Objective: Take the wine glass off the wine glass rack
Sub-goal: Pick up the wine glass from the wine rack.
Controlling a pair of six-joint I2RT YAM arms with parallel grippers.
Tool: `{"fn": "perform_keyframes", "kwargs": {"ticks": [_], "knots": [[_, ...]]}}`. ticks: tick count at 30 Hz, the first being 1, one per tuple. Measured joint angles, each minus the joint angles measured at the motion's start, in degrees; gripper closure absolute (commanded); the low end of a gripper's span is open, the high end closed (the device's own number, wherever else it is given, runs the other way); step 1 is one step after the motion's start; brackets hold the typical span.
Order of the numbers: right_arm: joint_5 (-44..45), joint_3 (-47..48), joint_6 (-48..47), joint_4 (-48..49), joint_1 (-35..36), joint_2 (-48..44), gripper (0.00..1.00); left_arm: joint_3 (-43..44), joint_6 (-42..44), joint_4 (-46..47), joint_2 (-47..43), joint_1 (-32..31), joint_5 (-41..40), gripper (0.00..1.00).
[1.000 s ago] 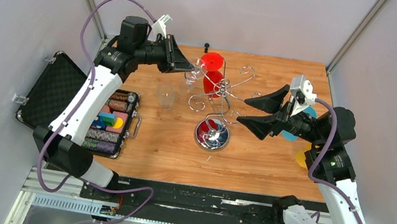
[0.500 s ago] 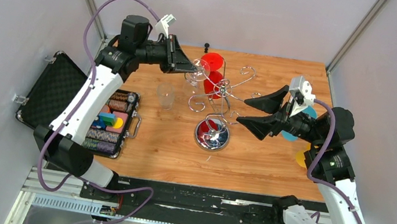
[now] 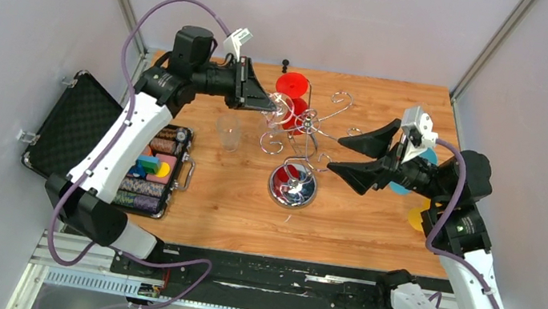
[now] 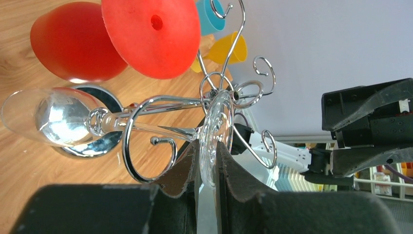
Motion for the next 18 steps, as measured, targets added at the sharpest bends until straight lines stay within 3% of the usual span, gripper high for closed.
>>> {"fn": "perform_keyframes", "kwargs": {"ticks": [18], "knots": [[0.09,5.33,3.74,-2.99,0.0,0.92,0.36,0.0,5.05,-8.46,-9.29,-0.02,-3.1,1.0]]}}
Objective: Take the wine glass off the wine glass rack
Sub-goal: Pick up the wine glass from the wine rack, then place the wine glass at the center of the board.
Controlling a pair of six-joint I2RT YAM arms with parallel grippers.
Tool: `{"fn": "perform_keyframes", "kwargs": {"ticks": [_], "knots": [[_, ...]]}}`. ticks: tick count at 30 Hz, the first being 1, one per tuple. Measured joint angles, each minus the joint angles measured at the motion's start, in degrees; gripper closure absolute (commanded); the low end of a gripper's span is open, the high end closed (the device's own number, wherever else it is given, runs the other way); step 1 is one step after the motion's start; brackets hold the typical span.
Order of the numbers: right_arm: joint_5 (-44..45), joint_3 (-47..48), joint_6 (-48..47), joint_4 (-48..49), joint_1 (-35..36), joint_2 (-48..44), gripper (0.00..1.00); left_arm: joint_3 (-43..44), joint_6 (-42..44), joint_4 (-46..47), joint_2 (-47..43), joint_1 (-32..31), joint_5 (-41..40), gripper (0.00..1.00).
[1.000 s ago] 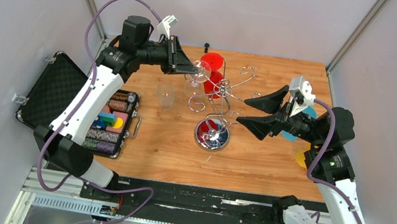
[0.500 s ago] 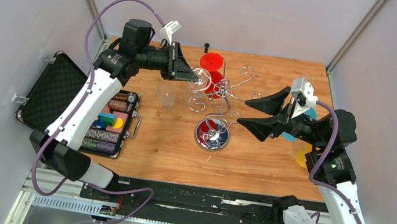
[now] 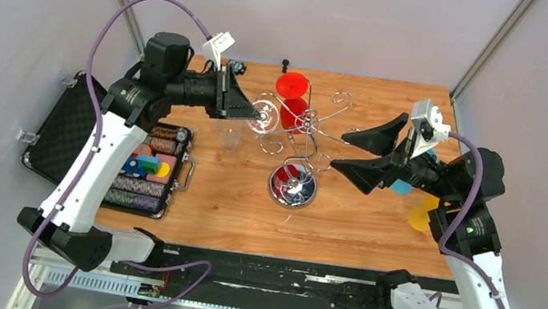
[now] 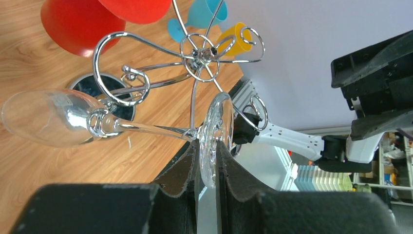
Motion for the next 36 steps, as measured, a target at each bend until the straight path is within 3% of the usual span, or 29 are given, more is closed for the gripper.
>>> {"fn": "perform_keyframes", "kwargs": {"ticks": [9,16,23,30,36], "knots": [[0.33,1.79,2.54,-0.57,0.0,1.95,0.33,2.21,4.04,-7.61,-4.5,0.0,-3.87,1.0],[-2.6,3.76,4.52,-1.53,0.0,4.46,0.23,5.55,9.16,-14.8,-7.93,0.0,-5.62,1.0],[-6.32,10.19,4.11,-5.33,0.63,8.07,0.27,6.36,13.62,-20.2,-10.51,-1.51,-8.81,1.0],[4.63,25.35,-1.33,-18.71,14.62,18.16,0.26,6.47,16.59,-23.63,-11.61,-6.62,-14.91,1.0],[13.33,33.64,-0.63,-26.45,21.29,25.97,0.26,8.44,18.6,-26.25,-11.63,-13.33,-21.64,1.0]]}}
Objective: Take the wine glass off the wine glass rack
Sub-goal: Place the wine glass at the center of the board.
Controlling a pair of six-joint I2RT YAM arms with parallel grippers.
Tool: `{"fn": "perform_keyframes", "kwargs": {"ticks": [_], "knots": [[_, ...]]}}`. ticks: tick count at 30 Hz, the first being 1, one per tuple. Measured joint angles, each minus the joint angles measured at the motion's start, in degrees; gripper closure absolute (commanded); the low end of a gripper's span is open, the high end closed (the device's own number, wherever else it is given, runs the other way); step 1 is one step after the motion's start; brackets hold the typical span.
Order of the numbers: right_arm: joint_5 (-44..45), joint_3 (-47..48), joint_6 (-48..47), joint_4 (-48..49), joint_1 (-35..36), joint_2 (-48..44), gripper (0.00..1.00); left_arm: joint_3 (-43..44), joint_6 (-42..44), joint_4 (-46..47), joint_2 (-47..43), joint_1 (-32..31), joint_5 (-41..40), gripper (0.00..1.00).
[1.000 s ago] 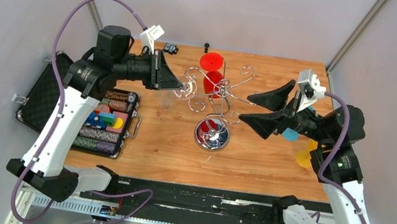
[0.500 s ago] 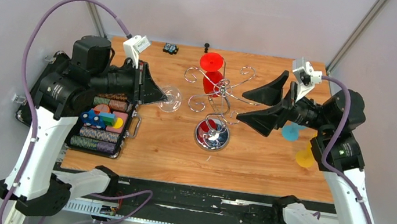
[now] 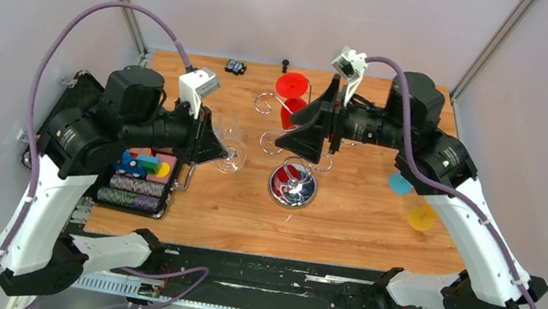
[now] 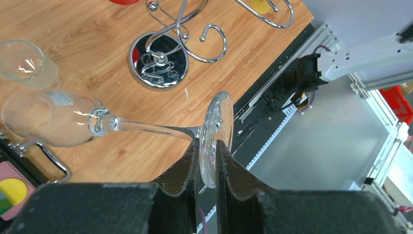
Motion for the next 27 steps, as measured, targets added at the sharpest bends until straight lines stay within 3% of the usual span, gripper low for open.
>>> {"fn": "perform_keyframes", "kwargs": {"ticks": [9,27], "knots": [[8.07,5.73,4.72,-6.03,4.13,7.48,0.26,0.66,0.94,-1.16,-0.76,-11.17,-10.51,1.0],[9.05,10.93,11.85,-11.61,8.07,16.57,0.3,4.04,3.3,-1.36,4.7,-40.3,-41.77,1.0]]}}
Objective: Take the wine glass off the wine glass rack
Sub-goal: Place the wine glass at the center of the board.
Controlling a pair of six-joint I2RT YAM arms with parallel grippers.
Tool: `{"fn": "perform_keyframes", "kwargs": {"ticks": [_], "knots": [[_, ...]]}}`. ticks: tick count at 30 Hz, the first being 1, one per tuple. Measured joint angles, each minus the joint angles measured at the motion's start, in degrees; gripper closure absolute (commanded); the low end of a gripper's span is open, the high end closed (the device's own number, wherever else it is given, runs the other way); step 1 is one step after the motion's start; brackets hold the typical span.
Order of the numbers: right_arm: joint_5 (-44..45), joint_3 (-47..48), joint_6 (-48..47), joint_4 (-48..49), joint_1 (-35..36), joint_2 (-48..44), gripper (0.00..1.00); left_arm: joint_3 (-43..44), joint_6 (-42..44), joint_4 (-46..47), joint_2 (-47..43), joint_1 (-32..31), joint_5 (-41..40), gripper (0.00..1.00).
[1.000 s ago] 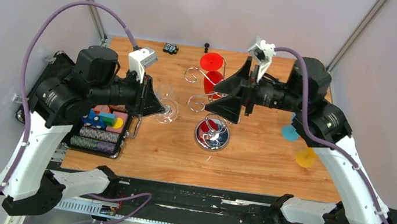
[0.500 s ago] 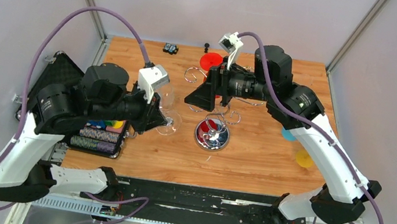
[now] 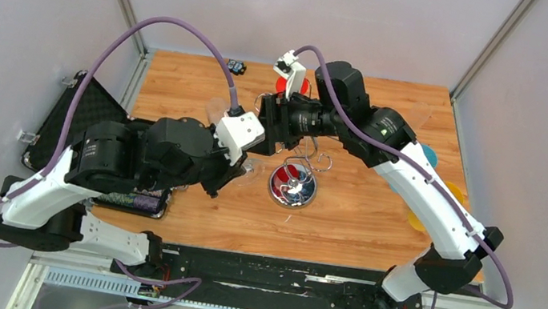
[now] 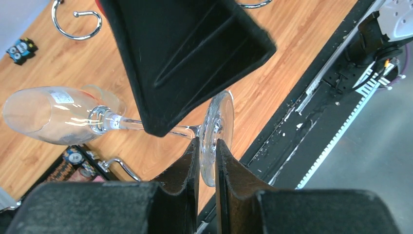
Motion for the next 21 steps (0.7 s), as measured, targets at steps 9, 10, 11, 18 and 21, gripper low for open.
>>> {"fn": "perform_keyframes", "kwargs": {"ticks": [9,10,11,18,21], "knots": [[-1.88,0.07,1.92,-1.11,1.11,2.16,0.31,2.78,0.02,-1.7,2.21,-8.31,-11.26,1.0],[-2.05,0.09,2.1,-1.14,1.18,2.43,0.32,3.19,0.02,-1.97,2.6,-8.92,-12.33,1.0],[-2.29,0.13,2.34,-1.22,1.27,2.75,0.32,3.41,0.02,-2.14,2.91,-9.29,-13.09,1.0],[-4.13,1.03,4.24,-1.4,1.29,4.85,0.38,3.52,0.09,-2.93,3.61,-10.95,-16.13,1.0],[-5.14,1.64,5.2,-1.11,1.31,5.62,0.41,3.52,0.2,-2.89,3.54,-11.19,-16.59,1.0]]}}
